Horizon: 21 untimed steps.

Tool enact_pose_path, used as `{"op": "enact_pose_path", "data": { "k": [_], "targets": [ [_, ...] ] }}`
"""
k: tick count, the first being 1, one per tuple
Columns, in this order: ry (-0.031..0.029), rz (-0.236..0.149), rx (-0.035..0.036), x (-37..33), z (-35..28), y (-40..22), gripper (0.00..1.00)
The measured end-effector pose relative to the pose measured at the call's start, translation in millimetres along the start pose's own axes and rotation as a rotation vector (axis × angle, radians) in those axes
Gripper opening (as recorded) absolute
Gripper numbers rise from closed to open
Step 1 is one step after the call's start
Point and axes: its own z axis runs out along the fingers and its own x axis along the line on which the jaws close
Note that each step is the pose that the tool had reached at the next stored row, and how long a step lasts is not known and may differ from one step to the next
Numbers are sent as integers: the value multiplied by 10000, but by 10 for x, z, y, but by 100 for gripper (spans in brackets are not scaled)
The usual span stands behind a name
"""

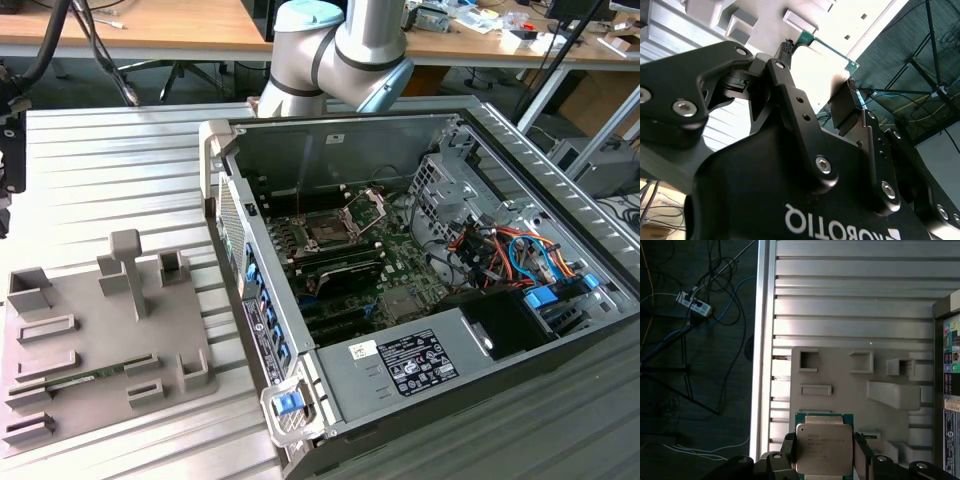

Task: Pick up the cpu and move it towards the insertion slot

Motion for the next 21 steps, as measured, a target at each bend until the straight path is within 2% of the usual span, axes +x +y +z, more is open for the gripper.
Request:
{"op": "enact_pose_path", "data": {
  "k": [10, 21],
  "targets": [
    [1, 0, -8, 0, -94, 4, 55],
    [0, 0, -20, 0, -163, 6, 55]
  ]
}}
